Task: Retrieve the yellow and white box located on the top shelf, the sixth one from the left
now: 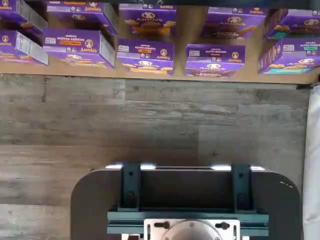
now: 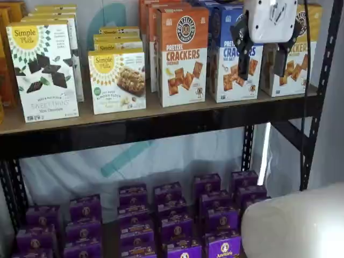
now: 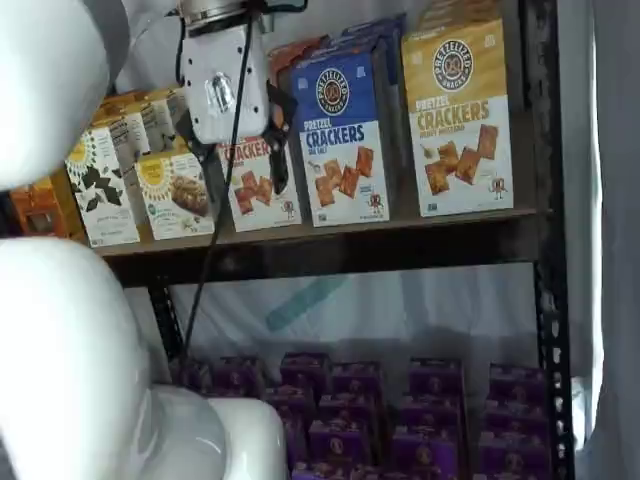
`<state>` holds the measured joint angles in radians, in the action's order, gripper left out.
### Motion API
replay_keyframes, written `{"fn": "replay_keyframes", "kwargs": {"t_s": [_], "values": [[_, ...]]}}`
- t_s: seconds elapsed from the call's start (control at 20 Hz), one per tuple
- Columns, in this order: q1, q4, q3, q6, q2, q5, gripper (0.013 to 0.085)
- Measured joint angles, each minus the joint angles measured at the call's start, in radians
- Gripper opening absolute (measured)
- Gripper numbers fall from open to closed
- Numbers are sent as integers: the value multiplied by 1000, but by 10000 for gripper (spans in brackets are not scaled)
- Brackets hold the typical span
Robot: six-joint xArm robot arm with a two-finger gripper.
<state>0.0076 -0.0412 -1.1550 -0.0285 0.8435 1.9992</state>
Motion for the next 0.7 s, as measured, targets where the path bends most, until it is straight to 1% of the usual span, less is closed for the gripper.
{"fn": "replay_keyframes", "kwargs": {"t_s": [0.05,0.1,0.35,0.45,0.55,0.6,0.7], "values": [[-9,-10,0,4,-1,2,850],[-26,-28,-1,12,-2,4,850],[-31,-33,1,17,3,0,850],[-21,-12,7,17,8,-12,850],[-3,31,22,17,20,-46,850],[-2,53,29,22,26,-69,850],[-39,66,38,59,29,-111,850]]}}
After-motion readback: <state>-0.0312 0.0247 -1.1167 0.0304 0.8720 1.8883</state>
